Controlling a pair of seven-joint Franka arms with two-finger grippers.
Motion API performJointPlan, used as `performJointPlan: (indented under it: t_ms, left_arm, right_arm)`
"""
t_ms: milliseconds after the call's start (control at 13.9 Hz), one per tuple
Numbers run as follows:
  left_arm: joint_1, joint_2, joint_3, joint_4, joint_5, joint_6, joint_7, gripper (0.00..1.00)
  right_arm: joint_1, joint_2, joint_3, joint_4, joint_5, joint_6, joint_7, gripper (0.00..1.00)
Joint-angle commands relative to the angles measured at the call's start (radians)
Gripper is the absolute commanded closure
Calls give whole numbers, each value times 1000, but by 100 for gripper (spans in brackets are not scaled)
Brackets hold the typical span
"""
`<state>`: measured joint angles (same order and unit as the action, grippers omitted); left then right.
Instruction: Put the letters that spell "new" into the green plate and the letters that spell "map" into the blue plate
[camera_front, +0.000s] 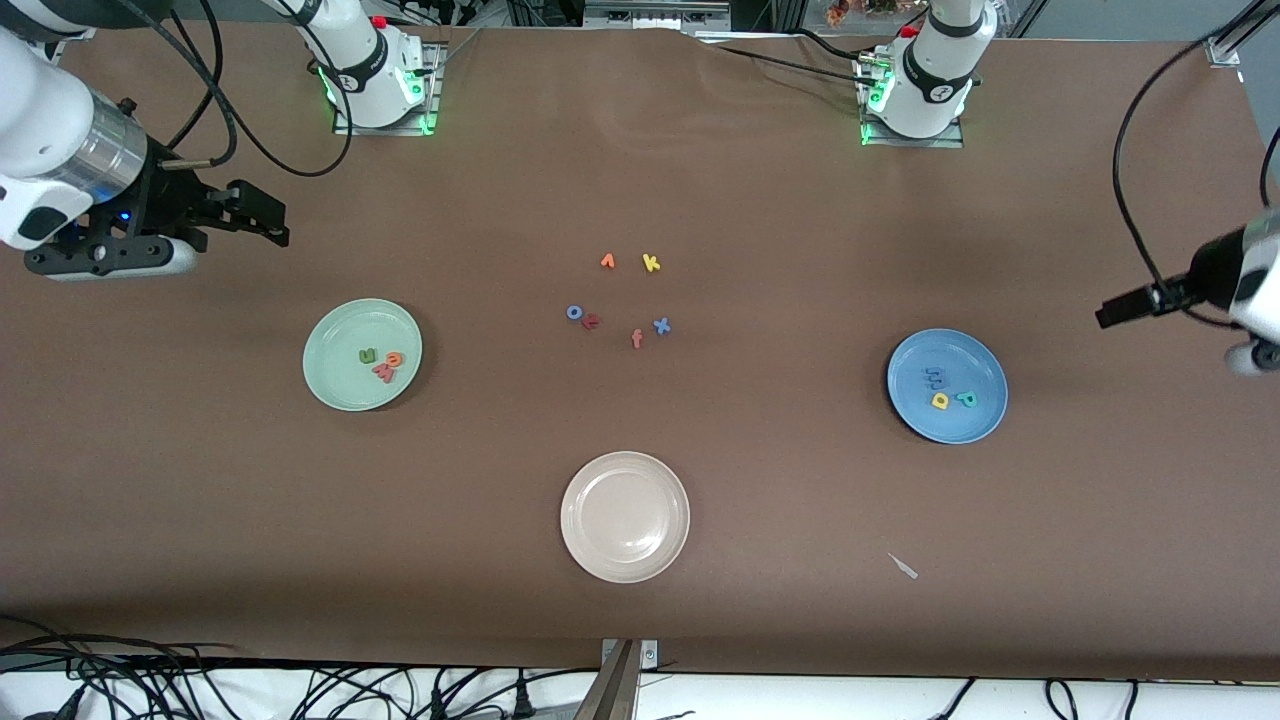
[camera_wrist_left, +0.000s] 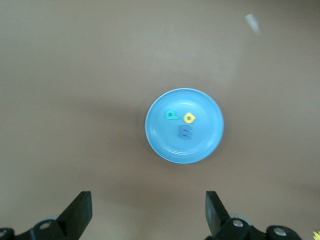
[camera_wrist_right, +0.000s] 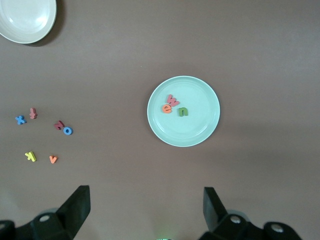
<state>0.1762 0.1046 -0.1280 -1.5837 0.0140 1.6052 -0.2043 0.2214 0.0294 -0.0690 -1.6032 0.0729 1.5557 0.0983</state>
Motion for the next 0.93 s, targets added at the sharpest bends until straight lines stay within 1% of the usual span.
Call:
performJointPlan:
  t_ms: [0, 143, 287, 430, 717, 861]
  left_arm:
    - [-36, -97, 21, -79, -41, -57, 23, 0]
    - [-50, -108, 21, -79, -42, -65, 19, 0]
    - [-53, -135, 22, -84, -49, -70, 25, 0]
    - [-69, -134, 22, -100, -46, -62, 25, 0]
    - [-66, -109, 15, -96, -49, -59, 26, 0]
    - [-66, -94, 15, -91, -51, -36, 25, 0]
  right_arm:
    - [-19, -29, 18, -35, -13, 17, -3, 0]
    - [-19, -31, 15, -35, -15, 17, -5, 0]
    - [-20, -34, 0, -35, -64, 17, -11, 0]
    - [-19, -37, 0, -34, -88, 15, -9, 0]
    - [-19, -60, -23, -21, -84, 4, -15, 0]
    - [-19, -63, -23, -1, -75, 1, -19, 0]
